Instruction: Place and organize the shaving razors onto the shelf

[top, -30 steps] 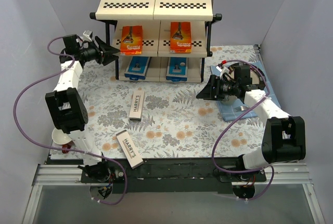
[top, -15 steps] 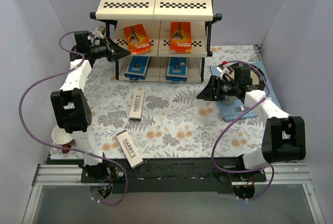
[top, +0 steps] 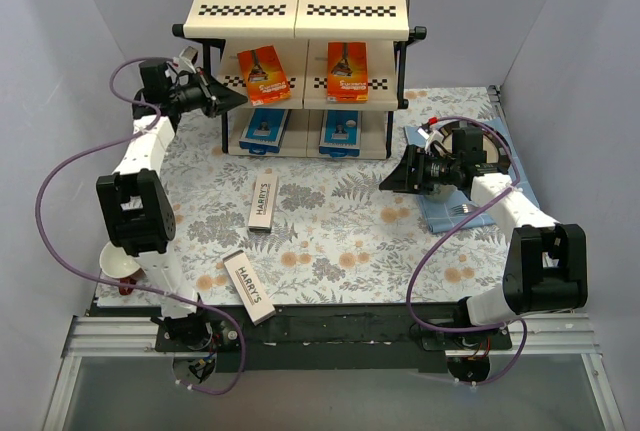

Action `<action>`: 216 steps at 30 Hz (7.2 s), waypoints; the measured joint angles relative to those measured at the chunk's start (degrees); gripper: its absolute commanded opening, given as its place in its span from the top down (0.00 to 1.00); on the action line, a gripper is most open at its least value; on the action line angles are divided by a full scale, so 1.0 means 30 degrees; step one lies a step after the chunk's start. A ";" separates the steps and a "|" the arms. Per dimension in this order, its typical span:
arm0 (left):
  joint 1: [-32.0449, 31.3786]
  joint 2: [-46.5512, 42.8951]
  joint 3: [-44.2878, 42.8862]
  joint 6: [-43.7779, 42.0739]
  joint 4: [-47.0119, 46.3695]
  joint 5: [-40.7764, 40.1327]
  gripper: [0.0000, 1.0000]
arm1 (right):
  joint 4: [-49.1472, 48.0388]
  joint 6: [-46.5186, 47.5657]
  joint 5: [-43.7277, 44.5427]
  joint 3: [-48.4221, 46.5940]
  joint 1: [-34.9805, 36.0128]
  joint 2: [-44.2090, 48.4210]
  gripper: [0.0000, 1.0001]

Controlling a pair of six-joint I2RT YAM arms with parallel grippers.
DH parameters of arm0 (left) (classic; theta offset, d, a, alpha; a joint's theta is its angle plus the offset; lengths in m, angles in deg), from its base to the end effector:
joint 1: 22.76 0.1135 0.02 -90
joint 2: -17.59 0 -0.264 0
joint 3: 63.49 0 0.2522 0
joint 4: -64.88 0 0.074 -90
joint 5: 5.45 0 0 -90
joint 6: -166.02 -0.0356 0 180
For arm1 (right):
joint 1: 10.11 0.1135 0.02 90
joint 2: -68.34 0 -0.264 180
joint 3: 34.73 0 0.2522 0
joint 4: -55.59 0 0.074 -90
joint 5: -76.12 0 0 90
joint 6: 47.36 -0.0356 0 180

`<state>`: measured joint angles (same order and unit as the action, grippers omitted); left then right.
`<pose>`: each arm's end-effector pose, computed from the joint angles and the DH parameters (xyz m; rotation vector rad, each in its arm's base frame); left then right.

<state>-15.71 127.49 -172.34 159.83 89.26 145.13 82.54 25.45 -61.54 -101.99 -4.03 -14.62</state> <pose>0.4451 0.0238 0.3178 -0.9802 2.0856 -1.8380 0.2980 0.0582 0.2409 -0.2150 2.2719 1.1673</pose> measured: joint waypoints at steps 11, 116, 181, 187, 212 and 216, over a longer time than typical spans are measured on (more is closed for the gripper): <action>-0.3679 -0.1683 0.1574 -0.0255 -0.0175 -0.1683 1.00 | -0.0015 0.0022 -0.0007 0.0000 -0.0029 -0.0474 0.22; -0.9544 -0.5792 1.4353 -0.3446 0.2951 -1.5686 0.44 | 0.1202 0.3985 0.4350 0.0852 0.2106 0.1450 0.16; -0.8036 -1.0018 2.2148 0.3089 -0.9610 -0.5508 0.12 | 0.4575 -0.4124 1.5671 -1.2320 1.2305 -0.9938 0.47; -0.9092 -0.9049 2.1405 0.3155 -1.1366 -0.5493 0.15 | 0.4320 -0.4932 1.5220 -1.2502 1.2349 -0.9304 0.47; -0.7774 -0.8298 2.0480 0.2900 -1.0914 -0.3971 0.72 | 0.4109 -0.4546 1.4644 -1.2502 1.2247 -0.8437 0.09; -0.5661 -0.8437 1.9234 0.2142 -0.9901 -0.2229 0.74 | 0.4488 -0.3016 1.4141 -1.2568 1.1242 -0.6645 0.04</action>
<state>-32.69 102.18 -114.64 166.26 59.55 138.44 96.00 16.40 -19.12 -139.69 29.70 -34.55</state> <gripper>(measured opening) 0.361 0.936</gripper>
